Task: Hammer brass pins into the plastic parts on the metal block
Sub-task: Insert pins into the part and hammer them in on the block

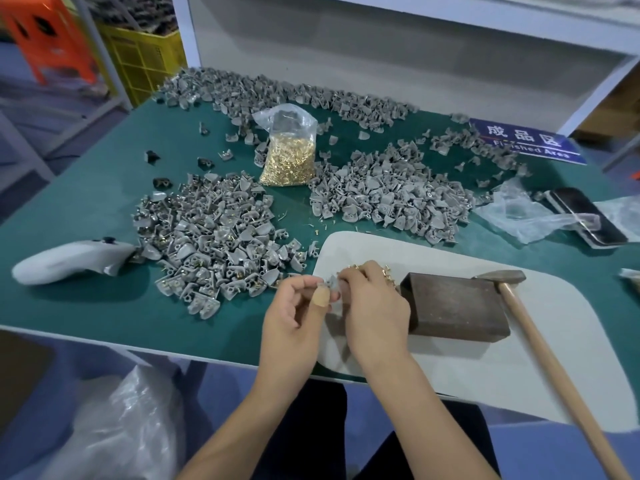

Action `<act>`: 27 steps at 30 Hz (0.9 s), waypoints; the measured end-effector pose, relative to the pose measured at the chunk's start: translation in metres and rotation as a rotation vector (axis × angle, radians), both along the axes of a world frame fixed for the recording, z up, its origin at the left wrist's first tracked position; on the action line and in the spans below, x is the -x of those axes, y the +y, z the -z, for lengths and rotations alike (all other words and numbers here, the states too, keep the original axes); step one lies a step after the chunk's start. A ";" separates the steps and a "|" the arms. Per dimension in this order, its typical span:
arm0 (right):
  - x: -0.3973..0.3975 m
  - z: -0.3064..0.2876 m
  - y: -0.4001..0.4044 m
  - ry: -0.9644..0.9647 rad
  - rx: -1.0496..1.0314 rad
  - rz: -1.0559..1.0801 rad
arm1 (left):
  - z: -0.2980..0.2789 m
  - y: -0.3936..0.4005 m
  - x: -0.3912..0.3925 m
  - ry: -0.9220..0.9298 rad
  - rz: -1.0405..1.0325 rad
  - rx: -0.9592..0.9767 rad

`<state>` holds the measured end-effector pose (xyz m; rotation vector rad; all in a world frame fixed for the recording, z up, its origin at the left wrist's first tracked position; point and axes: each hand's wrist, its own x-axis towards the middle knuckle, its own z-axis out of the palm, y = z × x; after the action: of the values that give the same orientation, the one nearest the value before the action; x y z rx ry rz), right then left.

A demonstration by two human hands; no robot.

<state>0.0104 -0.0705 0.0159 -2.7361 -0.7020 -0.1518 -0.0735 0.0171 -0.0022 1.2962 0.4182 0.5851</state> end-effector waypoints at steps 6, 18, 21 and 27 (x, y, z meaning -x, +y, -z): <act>0.010 -0.012 -0.014 0.052 -0.571 -0.022 | 0.000 -0.001 0.003 0.006 0.012 -0.047; 0.004 -0.030 -0.106 0.388 -1.102 0.040 | -0.017 -0.045 -0.022 0.008 0.224 -0.470; -0.004 -0.036 -0.122 0.310 -1.089 0.060 | -0.019 -0.058 -0.040 -0.033 0.162 -0.681; -0.024 -0.023 -0.154 0.252 -1.071 0.038 | -0.016 -0.080 -0.060 0.050 0.118 -0.794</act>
<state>0.0346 -0.2247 0.0387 -1.6961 -0.3323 -0.1331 -0.0138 -0.0632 0.0137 2.0808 0.1387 0.6442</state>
